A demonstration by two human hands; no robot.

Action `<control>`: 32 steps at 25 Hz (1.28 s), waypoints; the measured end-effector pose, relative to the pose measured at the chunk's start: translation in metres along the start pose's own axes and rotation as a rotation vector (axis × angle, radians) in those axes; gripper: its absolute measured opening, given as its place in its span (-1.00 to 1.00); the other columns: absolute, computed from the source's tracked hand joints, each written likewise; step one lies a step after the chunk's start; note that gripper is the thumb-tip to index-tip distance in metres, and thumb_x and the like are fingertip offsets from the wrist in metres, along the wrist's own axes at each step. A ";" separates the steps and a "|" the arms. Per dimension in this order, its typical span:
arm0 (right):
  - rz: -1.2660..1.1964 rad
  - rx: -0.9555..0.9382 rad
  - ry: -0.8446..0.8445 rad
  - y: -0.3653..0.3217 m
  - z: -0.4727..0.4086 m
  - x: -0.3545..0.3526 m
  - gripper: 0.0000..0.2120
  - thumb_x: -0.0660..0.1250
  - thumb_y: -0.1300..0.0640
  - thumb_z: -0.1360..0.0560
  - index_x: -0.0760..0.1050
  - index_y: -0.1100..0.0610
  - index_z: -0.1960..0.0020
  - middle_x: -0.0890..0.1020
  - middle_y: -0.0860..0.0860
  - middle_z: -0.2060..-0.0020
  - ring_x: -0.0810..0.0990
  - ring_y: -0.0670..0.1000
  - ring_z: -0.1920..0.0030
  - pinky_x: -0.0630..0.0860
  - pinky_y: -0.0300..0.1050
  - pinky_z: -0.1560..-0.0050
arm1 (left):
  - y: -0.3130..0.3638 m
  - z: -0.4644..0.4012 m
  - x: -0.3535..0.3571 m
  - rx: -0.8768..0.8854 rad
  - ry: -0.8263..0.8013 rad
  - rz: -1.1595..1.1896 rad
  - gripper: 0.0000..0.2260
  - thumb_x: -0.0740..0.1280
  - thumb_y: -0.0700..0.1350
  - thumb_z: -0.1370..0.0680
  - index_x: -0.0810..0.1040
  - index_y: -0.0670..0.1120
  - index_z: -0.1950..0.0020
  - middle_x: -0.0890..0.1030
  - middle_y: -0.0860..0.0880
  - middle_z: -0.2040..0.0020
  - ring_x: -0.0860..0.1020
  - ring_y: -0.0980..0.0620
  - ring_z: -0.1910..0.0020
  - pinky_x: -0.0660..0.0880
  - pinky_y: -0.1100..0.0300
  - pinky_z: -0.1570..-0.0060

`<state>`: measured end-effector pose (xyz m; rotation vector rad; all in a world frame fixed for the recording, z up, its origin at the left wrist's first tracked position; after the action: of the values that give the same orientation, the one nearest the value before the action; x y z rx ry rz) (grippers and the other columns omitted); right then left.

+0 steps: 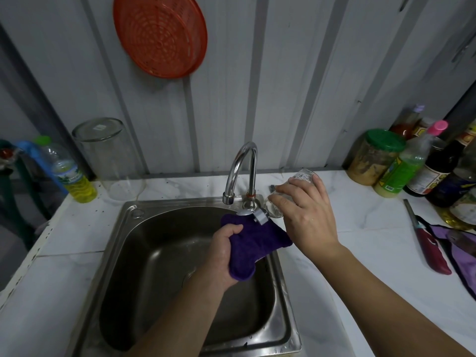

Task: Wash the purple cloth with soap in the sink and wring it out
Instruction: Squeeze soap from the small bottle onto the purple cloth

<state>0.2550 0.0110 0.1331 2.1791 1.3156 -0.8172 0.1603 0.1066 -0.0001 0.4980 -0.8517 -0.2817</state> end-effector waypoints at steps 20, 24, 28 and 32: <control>-0.225 0.204 -0.081 0.016 0.020 0.021 -0.60 0.47 0.36 -0.38 0.63 0.17 -0.21 0.69 0.08 -0.14 0.61 0.18 -0.16 0.47 0.16 -0.26 | 0.004 0.004 0.005 0.010 -0.009 0.012 -0.77 0.29 -0.23 -0.55 0.53 -0.16 -0.21 0.65 -0.27 -0.13 0.58 -0.32 -0.18 0.48 -0.18 -0.21; -0.449 0.546 -0.105 0.041 0.061 0.029 -0.64 0.47 0.29 -0.47 0.55 0.19 -0.26 0.65 0.06 -0.11 0.59 0.04 -0.10 0.50 -0.10 -0.10 | 0.003 0.002 0.001 0.003 -0.001 0.008 -0.60 0.36 -0.22 -0.44 0.51 -0.18 -0.29 0.65 -0.27 -0.18 0.61 -0.30 -0.16 0.55 -0.14 -0.13; -0.507 0.925 -0.176 0.070 0.129 0.039 -0.78 0.45 0.14 -0.51 0.51 0.10 -0.12 0.61 0.02 0.05 0.59 0.07 0.03 0.40 -0.14 0.07 | 0.003 0.004 0.001 0.002 -0.042 0.007 -0.65 0.35 -0.21 -0.48 0.55 -0.20 -0.27 0.72 -0.23 -0.07 0.65 -0.25 -0.09 0.56 -0.04 -0.01; -0.521 1.179 -0.237 0.078 0.179 0.042 -0.76 0.45 0.13 -0.50 0.40 0.04 -0.03 0.56 0.02 0.16 0.59 0.16 0.09 0.39 -0.05 0.12 | 0.002 0.006 0.003 0.008 -0.046 -0.016 -0.77 0.32 -0.22 -0.57 0.57 -0.21 -0.21 0.74 -0.20 0.03 0.66 -0.19 -0.02 0.57 0.00 0.05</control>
<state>0.2957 -0.1133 -0.0171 2.3258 1.4676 -2.4579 0.1574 0.1049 0.0057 0.5073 -0.8943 -0.3055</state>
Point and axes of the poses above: each hand's wrist, its own z-axis away from the middle knuckle, its own x-axis out of the palm, y = z × x, the point moved 9 cm from there along -z, towards the middle knuckle
